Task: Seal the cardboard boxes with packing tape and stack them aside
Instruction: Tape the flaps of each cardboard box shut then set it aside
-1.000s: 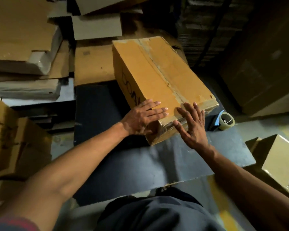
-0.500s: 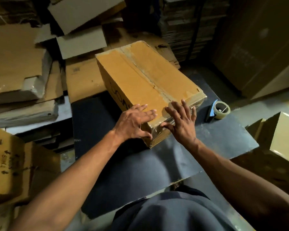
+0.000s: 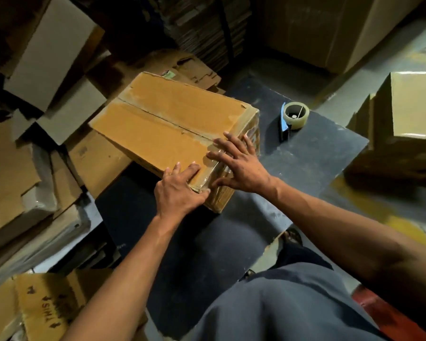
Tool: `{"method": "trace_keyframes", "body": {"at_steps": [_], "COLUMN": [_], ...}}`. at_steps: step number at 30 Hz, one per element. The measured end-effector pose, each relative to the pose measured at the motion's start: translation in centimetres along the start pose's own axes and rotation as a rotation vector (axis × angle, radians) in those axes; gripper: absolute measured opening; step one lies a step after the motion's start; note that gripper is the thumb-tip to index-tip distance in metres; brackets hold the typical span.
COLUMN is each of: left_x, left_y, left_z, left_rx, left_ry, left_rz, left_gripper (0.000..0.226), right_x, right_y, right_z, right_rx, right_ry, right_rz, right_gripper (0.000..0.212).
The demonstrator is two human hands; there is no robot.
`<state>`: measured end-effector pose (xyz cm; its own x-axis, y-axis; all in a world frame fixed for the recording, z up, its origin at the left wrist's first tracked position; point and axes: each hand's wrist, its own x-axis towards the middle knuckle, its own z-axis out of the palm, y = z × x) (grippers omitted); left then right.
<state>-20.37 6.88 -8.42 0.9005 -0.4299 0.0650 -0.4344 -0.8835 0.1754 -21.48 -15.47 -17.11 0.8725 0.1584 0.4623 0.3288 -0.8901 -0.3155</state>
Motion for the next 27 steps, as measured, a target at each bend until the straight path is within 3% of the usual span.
{"method": "trace_keyframes", "body": {"at_steps": [4, 6, 12, 15, 18, 22, 27], "left_x": [0.3, 0.5, 1.0, 0.9, 0.6, 0.0, -0.2], "left_y": [-0.4, -0.9, -1.3, -1.5, -2.3, -3.3, -3.7], "left_z": [0.1, 0.2, 0.2, -0.7, -1.4, -0.2, 2.3], "left_rx": [0.068, 0.102, 0.166, 0.027, -0.124, -0.119, -0.031], "left_ry": [-0.018, 0.001, 0.018, 0.055, 0.038, 0.020, 0.159], "left_rz": [0.041, 0.108, 0.208, 0.215, 0.175, 0.252, 0.336], "left_gripper": [0.070, 0.070, 0.062, 0.047, 0.046, 0.067, 0.060], "right_x": [-0.2, -0.1, -0.3, -0.3, -0.4, -0.2, -0.3], "right_y": [0.2, -0.6, -2.0, -1.5, -0.8, -2.0, -2.7], "right_z": [-0.5, -0.5, 1.0, 0.9, 0.0, -0.3, 1.2], "right_rx": [-0.066, -0.066, -0.047, -0.082, -0.088, 0.025, 0.018], "right_ry": [-0.152, -0.158, -0.038, -0.086, -0.120, -0.029, 0.054], "right_rz": [0.009, 0.054, 0.126, 0.099, 0.064, 0.130, 0.178], "right_gripper": [0.121, 0.126, 0.113, 0.123, 0.124, 0.098, 0.086]}}
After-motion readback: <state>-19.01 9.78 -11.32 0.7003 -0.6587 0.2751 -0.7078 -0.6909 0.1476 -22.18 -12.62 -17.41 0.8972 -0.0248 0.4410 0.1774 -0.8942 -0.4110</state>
